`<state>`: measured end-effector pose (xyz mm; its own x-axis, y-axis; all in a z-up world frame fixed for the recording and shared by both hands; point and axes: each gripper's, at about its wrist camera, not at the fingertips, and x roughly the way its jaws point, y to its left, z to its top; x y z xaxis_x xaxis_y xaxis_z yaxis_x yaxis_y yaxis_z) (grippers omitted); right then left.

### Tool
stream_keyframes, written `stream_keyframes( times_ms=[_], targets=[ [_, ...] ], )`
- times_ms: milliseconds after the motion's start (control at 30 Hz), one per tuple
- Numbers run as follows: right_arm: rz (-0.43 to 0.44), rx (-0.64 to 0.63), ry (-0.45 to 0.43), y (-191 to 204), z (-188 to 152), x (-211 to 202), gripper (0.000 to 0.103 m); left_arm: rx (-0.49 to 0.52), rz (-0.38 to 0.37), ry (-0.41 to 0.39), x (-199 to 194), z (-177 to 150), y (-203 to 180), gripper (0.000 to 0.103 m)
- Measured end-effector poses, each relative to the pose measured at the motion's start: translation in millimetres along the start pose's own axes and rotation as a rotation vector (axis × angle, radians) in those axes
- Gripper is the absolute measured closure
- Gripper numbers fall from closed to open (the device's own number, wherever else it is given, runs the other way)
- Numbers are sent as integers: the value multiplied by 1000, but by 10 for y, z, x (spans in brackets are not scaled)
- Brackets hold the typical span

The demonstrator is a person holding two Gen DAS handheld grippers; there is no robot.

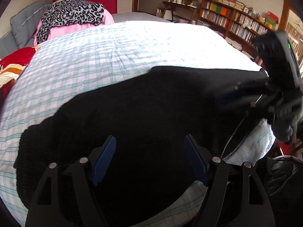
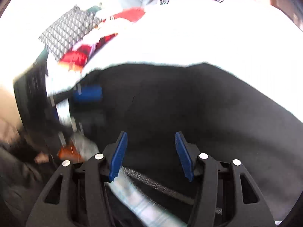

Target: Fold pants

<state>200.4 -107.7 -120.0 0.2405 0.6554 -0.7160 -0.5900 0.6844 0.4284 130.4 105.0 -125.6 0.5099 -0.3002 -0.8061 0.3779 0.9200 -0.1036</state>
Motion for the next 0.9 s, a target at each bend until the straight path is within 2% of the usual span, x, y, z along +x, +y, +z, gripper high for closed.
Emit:
stream_keyframes(
  times_ms=[133, 267, 367, 500, 567, 633, 667, 700, 767, 900],
  targets=[
    [-39, 30, -64, -255, 404, -46, 49, -20, -16, 57, 159, -112, 23, 29],
    [-82, 60, -77, -526, 784, 136, 49, -13, -27, 72, 199, -169, 46, 29],
    [-97, 81, -58, -712, 1034, 375, 49, -11, -34, 82, 234, -197, 47, 28],
    [-102, 131, 9, -972, 1245, 783, 49, -6, -42, 86, 229, -254, 23, 28],
    [-62, 163, 61, -1084, 1256, 924, 49, -4, -46, 86, 229, -270, 19, 28],
    [-9, 173, 111, -1110, 1222, 1011, 59, -3, -51, 88, 241, -279, 24, 28],
    [21, 166, 131, -1092, 1204, 1034, 68, -3, -52, 88, 247, -286, 26, 28],
    [24, 148, 140, -1070, 1156, 1013, 82, -2, -54, 89, 249, -286, 25, 28],
    [16, 101, 143, -964, 1088, 954, 92, 0, -58, 91, 268, -274, 40, 28],
    [25, 45, 101, -772, 963, 695, 97, 1, -65, 95, 242, -277, 103, 28]
  ],
)
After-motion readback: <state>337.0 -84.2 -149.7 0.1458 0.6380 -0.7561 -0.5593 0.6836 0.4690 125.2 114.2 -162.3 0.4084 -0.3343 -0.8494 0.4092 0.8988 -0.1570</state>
